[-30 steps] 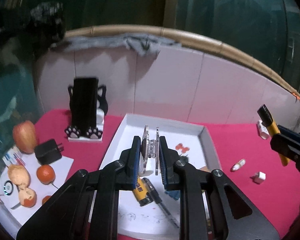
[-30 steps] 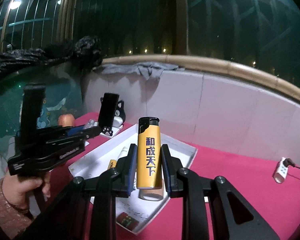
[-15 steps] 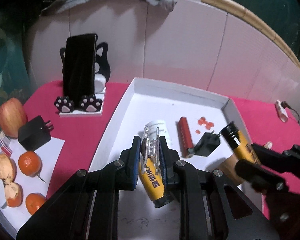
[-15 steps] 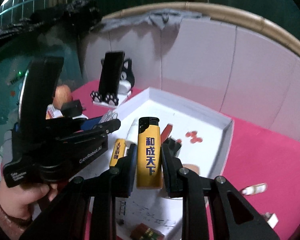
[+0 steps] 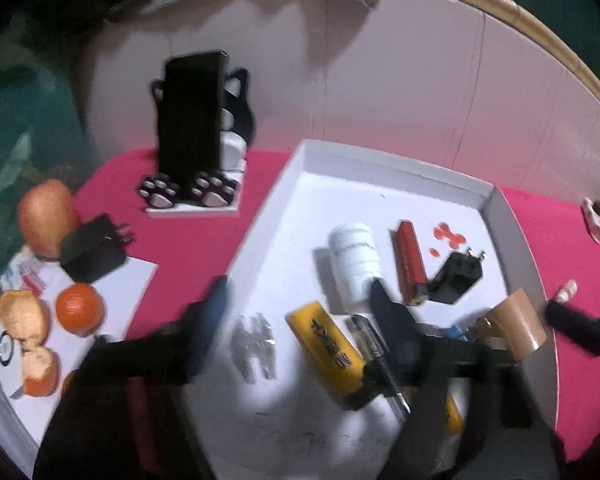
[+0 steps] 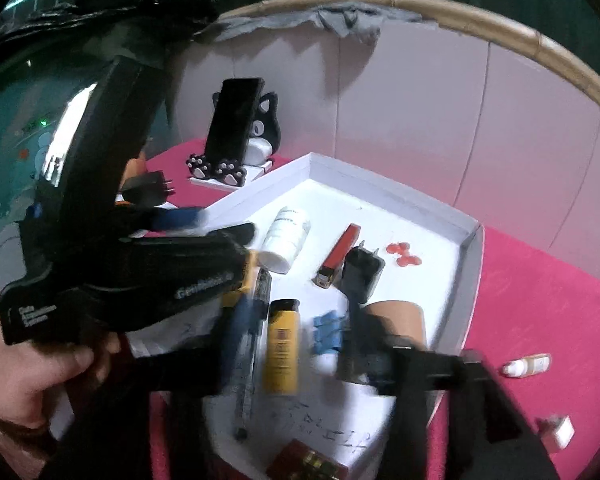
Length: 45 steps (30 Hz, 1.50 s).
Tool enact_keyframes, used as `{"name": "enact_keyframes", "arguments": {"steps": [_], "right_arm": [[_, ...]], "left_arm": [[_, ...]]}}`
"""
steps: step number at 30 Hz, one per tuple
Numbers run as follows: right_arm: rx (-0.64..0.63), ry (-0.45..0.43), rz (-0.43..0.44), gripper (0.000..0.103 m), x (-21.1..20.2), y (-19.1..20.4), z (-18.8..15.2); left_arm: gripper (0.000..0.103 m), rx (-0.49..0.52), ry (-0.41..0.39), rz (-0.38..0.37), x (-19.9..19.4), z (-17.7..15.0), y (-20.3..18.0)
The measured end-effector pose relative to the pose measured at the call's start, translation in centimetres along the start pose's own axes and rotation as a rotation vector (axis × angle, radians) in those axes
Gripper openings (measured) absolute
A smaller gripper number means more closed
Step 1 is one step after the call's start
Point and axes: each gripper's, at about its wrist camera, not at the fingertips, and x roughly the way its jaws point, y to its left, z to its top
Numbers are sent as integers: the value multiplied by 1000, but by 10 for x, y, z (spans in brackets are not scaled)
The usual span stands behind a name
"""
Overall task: Organize rigid objects
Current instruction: 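Carry the stand and lighter into the white tray and open both grippers, then move both tools out of the tray and grasp the white charger with the right gripper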
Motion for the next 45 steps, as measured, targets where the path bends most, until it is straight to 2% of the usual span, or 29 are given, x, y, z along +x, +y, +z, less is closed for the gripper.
{"name": "enact_keyframes", "arguments": {"steps": [1,3,10,18,24,28,33,36,40,45], "right_arm": [[7,-10,13,91,-3,-2,-1],[20,-37,1,102,-13,-5,-4],[6,-120,-53,103,-45,-13,-8],[86,-150,-79,103,-69,-40,-15],[169,-172,-131,103,-91,-78,-32],[263,-183,-145,103,-108,-122,-55],[353,-120,-266,103,-121,-174,-93],[384,-29,-318,103,-118,-199,-116],[384,90,-289,103,-103,-211,-139],[355,152,-227,102,-75,-211,-135]], "left_arm": [[103,-12,-3,-7,-2,0,2],[103,-22,-12,5,-9,-1,3],[103,-28,-66,-18,-34,2,-7],[103,21,-97,-61,-54,9,-36],[103,67,-112,-109,-66,10,-64],[103,112,-120,-153,-73,9,-86],[103,201,-114,-222,-75,1,-126],[103,261,-81,-251,-69,-8,-154],[103,353,-22,-292,-53,-17,-189],[103,462,83,-354,-24,-19,-228]]}}
